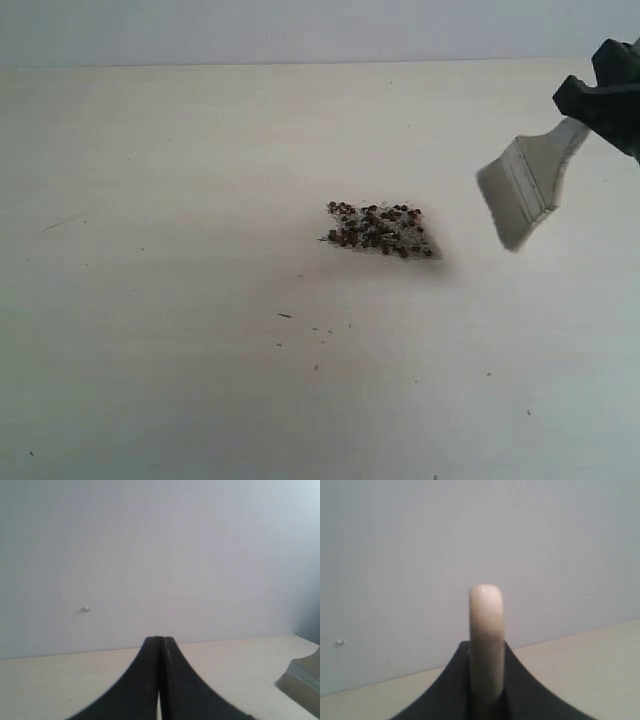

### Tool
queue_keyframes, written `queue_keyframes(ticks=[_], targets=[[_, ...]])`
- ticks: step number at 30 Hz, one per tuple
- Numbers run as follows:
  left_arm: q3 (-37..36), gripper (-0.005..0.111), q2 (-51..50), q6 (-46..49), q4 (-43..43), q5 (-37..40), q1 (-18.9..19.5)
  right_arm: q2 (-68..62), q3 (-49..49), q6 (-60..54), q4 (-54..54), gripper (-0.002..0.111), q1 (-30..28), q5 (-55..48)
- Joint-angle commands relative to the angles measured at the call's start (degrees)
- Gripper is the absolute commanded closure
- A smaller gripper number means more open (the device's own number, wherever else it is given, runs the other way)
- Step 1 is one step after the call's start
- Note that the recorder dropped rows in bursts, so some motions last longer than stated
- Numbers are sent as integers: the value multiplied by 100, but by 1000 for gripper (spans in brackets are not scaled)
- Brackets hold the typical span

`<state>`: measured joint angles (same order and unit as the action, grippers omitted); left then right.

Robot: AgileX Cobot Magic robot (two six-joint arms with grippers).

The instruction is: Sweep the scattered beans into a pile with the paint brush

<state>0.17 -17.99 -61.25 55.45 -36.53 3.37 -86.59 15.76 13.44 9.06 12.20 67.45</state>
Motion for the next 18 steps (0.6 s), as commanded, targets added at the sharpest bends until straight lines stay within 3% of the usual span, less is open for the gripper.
queue_keyframes(ticks=[1,18], targets=[[-17,107,38,9,-17,-16,8,-245,191,-67,-3,108,-20,-2],[-17,107,38,9,-17,-16,8,-1724,761,-296,820,108,850,251]])
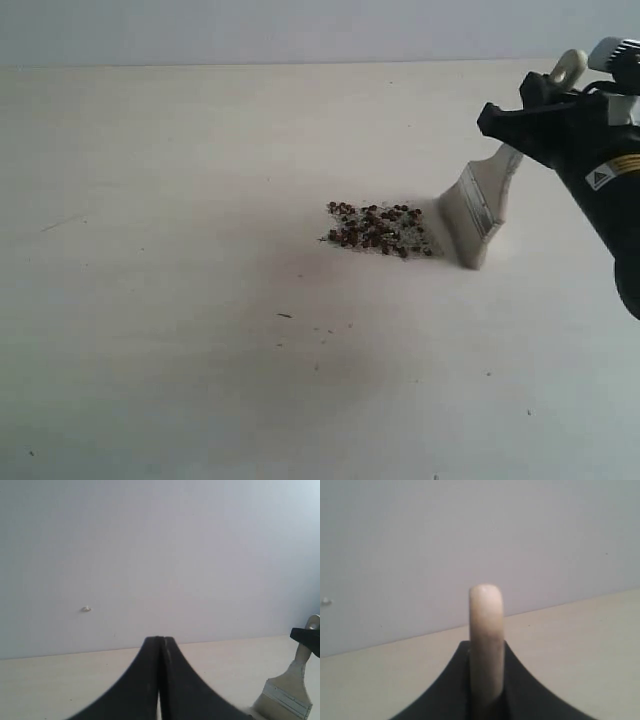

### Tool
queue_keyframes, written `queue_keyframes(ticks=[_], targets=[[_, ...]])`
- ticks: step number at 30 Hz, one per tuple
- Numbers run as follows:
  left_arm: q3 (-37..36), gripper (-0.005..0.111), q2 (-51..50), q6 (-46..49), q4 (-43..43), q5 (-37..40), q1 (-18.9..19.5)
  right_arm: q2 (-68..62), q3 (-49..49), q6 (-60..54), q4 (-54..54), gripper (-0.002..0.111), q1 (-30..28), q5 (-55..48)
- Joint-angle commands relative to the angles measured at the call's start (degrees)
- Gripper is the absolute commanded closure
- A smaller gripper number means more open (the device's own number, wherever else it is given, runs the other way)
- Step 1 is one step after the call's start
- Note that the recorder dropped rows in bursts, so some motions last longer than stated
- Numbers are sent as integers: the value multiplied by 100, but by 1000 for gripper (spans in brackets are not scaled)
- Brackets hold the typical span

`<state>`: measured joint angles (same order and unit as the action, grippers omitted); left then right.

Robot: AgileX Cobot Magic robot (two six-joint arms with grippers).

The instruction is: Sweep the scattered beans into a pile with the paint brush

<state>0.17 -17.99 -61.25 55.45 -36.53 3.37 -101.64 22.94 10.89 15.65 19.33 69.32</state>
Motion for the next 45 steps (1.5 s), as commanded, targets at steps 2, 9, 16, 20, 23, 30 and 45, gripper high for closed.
queue_keyframes(ticks=[2,9,16,20,23,30,45], targets=[[-17,107,38,9,-17,-16,8,-321,61,-30,228,108,197,64],[-17,107,38,9,-17,-16,8,-417,100,493,312,108,333,64],[-17,107,38,9,-17,-16,8,-417,100,488,381,108,333,64],[-17,107,38,9,-17,-16,8,-381,100,375,484,108,333,64],[-17,107,38,9,-17,-16,8,-241,100,375,497,108,333,64],[-17,107,38,9,-17,-16,8,238,100,-47,534,108,333,64],[-17,107,38,9,-17,-25,8,560,100,-754,587,108,333,-340]])
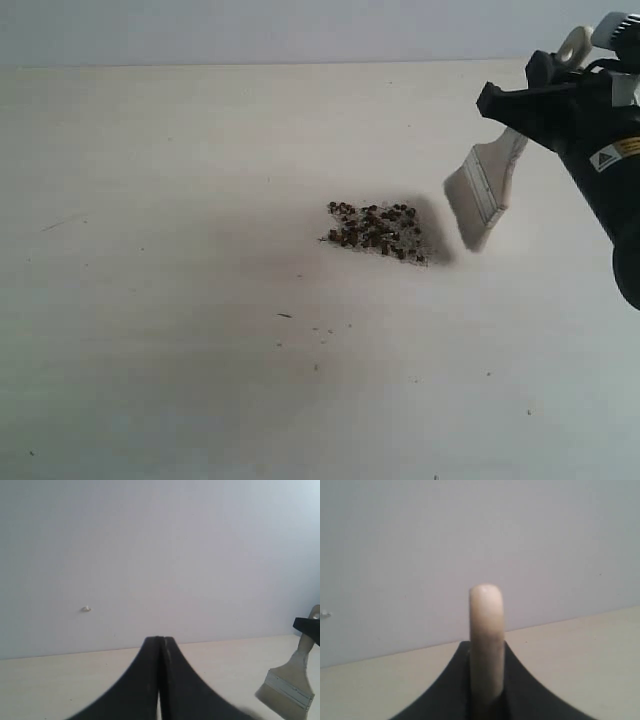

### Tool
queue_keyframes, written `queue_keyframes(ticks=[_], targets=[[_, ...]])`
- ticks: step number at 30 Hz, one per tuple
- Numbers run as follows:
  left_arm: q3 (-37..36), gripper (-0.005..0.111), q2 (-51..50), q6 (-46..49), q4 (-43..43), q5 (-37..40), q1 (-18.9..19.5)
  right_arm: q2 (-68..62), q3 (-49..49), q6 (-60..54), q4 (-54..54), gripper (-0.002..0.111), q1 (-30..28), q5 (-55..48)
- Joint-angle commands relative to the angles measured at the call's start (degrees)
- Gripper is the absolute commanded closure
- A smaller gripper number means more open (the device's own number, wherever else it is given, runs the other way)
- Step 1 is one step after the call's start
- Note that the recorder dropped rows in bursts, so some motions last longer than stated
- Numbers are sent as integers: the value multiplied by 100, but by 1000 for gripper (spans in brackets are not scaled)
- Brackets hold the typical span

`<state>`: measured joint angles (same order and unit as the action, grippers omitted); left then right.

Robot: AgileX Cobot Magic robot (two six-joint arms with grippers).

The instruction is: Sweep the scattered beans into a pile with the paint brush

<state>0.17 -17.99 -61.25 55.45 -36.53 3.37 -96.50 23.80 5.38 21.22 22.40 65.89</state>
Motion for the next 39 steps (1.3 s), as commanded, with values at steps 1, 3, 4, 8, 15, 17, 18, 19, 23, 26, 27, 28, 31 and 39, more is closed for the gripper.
queue_keyframes(ticks=[1,3,4,8,15,17,18,19,23,26,27,28,31,39], targets=[[-17,107,38,9,-17,-25,8,35,14,-216,30,108,26,3],[-17,107,38,9,-17,-25,8,-10,14,-229,81,108,26,-22],[-17,107,38,9,-17,-25,8,-36,14,-229,95,108,26,-22],[-17,107,38,9,-17,-25,8,-184,14,-229,105,108,26,-116],[-17,107,38,9,-17,-25,8,-549,14,215,6,108,26,-105],[-17,107,38,9,-17,-25,8,-586,14,401,-217,108,26,-66],[-17,107,38,9,-17,-25,8,-610,38,541,-249,108,26,-33],[-17,107,38,9,-17,-25,8,-624,58,628,-249,108,26,-33],[-17,107,38,9,-17,-25,8,-702,170,994,-384,108,26,-119],[-17,107,38,9,-17,-25,8,-725,248,994,-419,108,26,-178],[-17,107,38,9,-17,-25,8,-725,246,994,-419,108,26,-156],[-17,107,38,9,-17,-25,8,-725,246,981,-407,108,26,-133],[-17,107,38,9,-17,-25,8,-712,246,968,-283,108,26,-109],[-17,107,38,9,-17,-25,8,-433,246,477,-28,108,26,-191]])
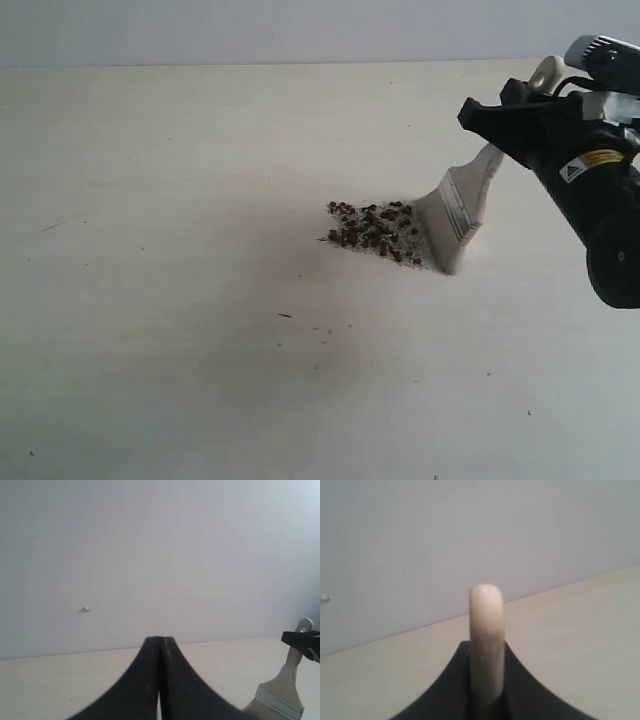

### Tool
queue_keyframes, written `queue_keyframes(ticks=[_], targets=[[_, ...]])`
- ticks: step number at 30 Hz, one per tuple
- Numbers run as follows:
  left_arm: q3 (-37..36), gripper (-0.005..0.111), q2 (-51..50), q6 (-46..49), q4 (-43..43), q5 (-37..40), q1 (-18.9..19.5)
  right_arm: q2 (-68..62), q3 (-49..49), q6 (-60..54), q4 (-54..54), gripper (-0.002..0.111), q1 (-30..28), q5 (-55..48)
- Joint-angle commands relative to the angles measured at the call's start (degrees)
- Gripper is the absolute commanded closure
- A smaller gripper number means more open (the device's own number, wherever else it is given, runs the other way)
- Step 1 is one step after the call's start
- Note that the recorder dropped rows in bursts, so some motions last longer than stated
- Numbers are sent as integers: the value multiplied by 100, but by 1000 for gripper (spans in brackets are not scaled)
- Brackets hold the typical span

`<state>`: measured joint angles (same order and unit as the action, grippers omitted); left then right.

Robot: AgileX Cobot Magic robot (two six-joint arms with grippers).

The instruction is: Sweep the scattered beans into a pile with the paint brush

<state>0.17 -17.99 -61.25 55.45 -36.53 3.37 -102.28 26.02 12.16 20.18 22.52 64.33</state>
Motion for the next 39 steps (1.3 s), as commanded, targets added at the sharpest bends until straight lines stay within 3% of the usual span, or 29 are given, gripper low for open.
queue_keyframes(ticks=[1,10,19,23,36,39], targets=[[-17,107,38,9,-17,-25,8,159,24,-200,76,108,14,-50],[-17,107,38,9,-17,-25,8,172,24,-215,-465,108,14,-39],[-17,107,38,9,-17,-25,8,430,134,-718,-303,108,14,-364],[-17,107,38,9,-17,-25,8,630,218,-1128,-359,108,14,-1090],[-17,107,38,9,-17,-15,8,858,569,-1270,-441,108,14,-1854],[-17,107,38,21,-17,-15,8,998,641,-1399,-1009,108,15,-2239]])
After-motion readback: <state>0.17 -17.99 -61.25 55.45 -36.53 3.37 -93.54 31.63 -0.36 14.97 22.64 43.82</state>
